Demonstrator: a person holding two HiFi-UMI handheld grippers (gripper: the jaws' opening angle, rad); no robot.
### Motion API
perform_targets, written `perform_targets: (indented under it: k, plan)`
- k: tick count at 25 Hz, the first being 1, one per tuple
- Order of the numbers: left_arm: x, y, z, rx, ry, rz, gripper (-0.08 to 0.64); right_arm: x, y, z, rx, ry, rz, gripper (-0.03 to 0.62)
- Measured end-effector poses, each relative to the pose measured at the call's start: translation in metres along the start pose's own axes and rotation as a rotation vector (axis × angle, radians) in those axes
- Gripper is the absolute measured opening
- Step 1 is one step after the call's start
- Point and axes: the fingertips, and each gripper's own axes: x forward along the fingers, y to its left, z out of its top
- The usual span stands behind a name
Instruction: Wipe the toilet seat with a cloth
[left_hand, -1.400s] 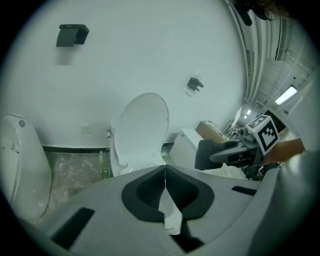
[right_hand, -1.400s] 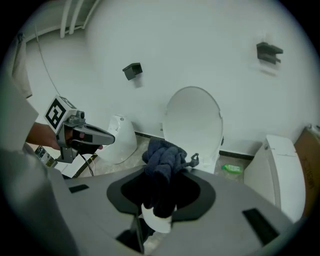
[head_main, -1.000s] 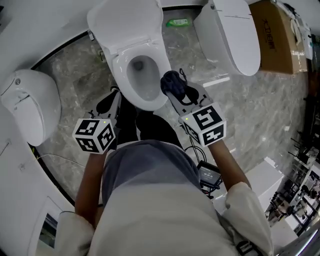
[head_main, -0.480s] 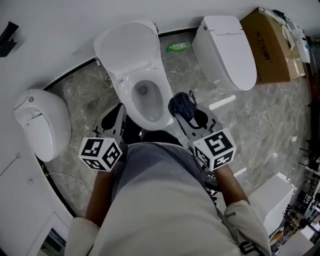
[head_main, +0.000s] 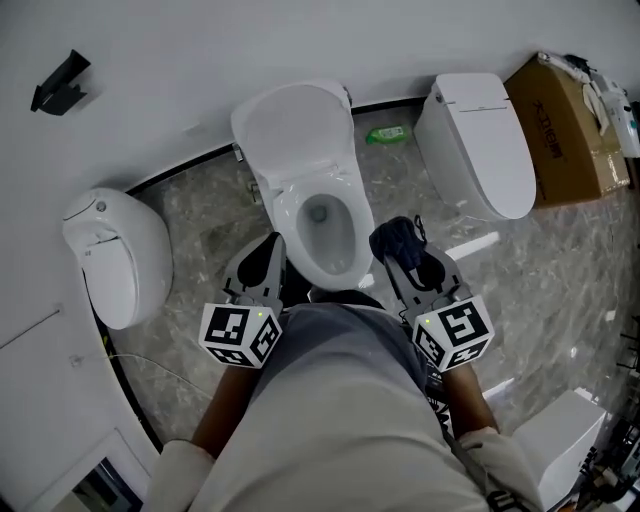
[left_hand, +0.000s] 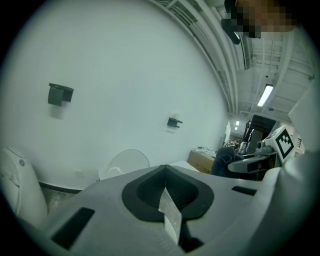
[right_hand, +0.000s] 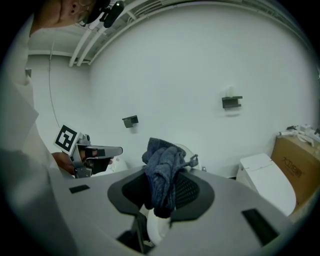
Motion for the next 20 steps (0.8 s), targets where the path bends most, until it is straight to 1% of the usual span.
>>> perform_targets:
  k: [3, 7, 11, 16, 20]
  plan:
    - [-0.006, -0.002, -0.005, 0.02, 0.005, 0.012, 0.009, -0.004, 0.005, -0.001, -0.006, -0.008, 0.008, 0.101]
    - [-0.014, -0.01, -0.014, 0.048, 0.02, 0.012, 0.008, -0.01, 0.009, -0.01, 0.021, -0.007, 0.005, 0.101]
    - [-0.026, -0.016, -0.017, 0.071, -0.002, 0.026, 0.008, -0.016, 0.015, -0.015, 0.018, 0.005, 0.007, 0.101]
    - [-0.028, -0.022, -0.034, 0.054, 0.057, 0.011, 0.009, -0.022, 0.031, -0.026, -0.008, 0.028, 0.037, 0.101]
    - [-0.024, -0.042, -0.05, 0.044, 0.089, -0.024, 0.009, -0.038, 0.03, -0.04, 0.007, 0.049, 0.025, 0.101]
